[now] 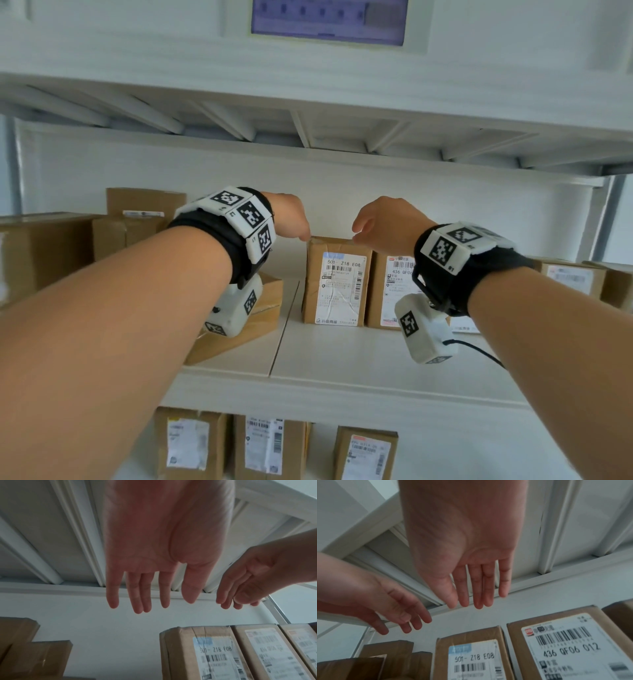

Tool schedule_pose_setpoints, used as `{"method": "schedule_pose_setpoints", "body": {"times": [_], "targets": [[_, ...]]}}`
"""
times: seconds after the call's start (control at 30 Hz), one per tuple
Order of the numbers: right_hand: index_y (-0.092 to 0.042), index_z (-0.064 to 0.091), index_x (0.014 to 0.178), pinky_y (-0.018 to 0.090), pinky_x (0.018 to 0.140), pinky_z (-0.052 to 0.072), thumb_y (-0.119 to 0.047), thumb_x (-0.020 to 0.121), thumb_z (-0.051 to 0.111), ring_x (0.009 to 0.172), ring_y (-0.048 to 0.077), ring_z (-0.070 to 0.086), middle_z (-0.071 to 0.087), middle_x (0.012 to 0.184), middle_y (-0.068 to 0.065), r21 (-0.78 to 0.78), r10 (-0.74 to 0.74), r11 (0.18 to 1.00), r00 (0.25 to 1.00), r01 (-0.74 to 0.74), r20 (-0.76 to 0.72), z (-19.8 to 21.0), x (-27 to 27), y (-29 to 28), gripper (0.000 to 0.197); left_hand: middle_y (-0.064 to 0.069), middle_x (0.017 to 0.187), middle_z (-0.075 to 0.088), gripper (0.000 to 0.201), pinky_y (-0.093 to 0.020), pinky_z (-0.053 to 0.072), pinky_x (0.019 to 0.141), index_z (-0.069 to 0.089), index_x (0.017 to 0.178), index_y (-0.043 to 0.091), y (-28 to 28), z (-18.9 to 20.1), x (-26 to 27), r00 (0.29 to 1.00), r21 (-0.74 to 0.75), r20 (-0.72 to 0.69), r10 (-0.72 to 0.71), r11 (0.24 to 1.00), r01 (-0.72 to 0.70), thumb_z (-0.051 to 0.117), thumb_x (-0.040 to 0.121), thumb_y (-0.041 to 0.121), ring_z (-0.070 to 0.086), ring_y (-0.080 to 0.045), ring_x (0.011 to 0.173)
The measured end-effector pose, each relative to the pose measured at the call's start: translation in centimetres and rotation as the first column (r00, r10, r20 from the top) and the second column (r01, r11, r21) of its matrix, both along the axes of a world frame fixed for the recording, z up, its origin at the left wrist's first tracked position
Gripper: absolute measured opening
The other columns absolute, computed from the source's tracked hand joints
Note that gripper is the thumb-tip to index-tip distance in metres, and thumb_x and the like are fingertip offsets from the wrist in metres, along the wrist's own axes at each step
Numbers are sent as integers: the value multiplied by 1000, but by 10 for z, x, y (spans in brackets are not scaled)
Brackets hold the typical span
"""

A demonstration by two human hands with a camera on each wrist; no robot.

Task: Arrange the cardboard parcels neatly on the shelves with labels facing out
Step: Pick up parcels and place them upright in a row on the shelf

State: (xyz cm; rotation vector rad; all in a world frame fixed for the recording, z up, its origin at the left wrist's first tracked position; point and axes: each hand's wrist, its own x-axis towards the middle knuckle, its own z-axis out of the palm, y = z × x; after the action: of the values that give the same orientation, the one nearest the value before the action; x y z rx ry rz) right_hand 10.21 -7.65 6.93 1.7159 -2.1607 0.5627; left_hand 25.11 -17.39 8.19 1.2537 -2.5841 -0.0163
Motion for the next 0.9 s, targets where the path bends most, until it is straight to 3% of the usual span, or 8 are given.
{"method": "schedule_pose_setpoints", "body": {"times": [0.23, 0.33, 0.4, 0.47, 0.53, 0.63, 0.7, 0.9], "targets": [[-25, 73, 96, 34, 89, 54, -26, 84, 54, 97, 16, 63, 69, 105, -8, 19, 89, 996, 995, -90, 43, -13, 28, 2, 23, -11, 137, 53, 47, -37, 44, 103, 50, 137, 4, 18, -8, 31, 999, 20, 14, 44, 999, -44, 53, 95, 25, 53, -26, 121], [-24, 73, 93, 35, 86, 55, -26, 82, 53, 94, 17, 64, 70, 100, -6, 67, 96, 993, 994, -100, 59, -22, 48, -1, 23, -7, 118, 55, 40, -29, 40, 87, 55, 128, 1, 16, -16, 53, 998, 40, 52, 47, 998, -49, 52, 94, 21, 49, -21, 100], [-26, 73, 88, 34, 83, 56, -25, 79, 53, 89, 16, 65, 71, 95, -7, 97, 93, 990, 993, -100, 76, -27, 60, -5, 22, -10, 117, 55, 33, -28, 37, 82, 57, 121, 1, 13, -20, 69, 995, 33, 82, 60, 997, -63, 50, 95, 20, 45, -20, 96], [-28, 73, 85, 35, 83, 56, -26, 78, 53, 89, 15, 65, 71, 93, -9, 96, 93, 990, 991, -102, 92, -30, 72, -11, 21, -16, 133, 55, 39, -28, 35, 81, 55, 129, -3, 8, -22, 85, 993, 12, 102, 65, 998, -67, 46, 98, 19, 43, -20, 97], [-27, 73, 89, 35, 85, 56, -25, 80, 54, 93, 16, 64, 71, 97, -8, 95, 95, 990, 991, -104, 97, -30, 86, -18, 21, -18, 138, 52, 41, -27, 33, 81, 53, 134, -2, 0, -24, 102, 992, 9, 104, 65, 998, -66, 43, 99, 20, 41, -19, 97], [-25, 73, 96, 35, 88, 55, -25, 82, 56, 99, 17, 63, 70, 103, -7, 103, 98, 989, 990, -108, 105, -33, 107, -33, 22, -8, 118, 58, 38, -29, 40, 84, 58, 130, 5, -22, -27, 126, 995, 29, 78, 68, 997, -70, 51, 96, 20, 46, -19, 96], [-26, 72, 99, 36, 90, 53, -30, 82, 57, 102, 17, 62, 69, 107, -8, 108, 87, 989, 990, -99, 107, -36, 121, -46, 23, -3, 108, 52, 37, -28, 40, 86, 60, 130, 8, -40, -28, 141, 997, 34, 54, 58, 998, -60, 53, 95, 19, 47, -18, 95], [-21, 71, 107, 39, 93, 50, -57, 82, 55, 107, 22, 61, 67, 114, -2, 178, -28, 984, 998, 19, 50, -45, 165, -93, 46, -2, 109, 52, 37, -29, 44, 89, 60, 130, 8, -101, -32, 177, 998, 83, 63, -31, 996, 26, 54, 95, 19, 48, -18, 97]]}}
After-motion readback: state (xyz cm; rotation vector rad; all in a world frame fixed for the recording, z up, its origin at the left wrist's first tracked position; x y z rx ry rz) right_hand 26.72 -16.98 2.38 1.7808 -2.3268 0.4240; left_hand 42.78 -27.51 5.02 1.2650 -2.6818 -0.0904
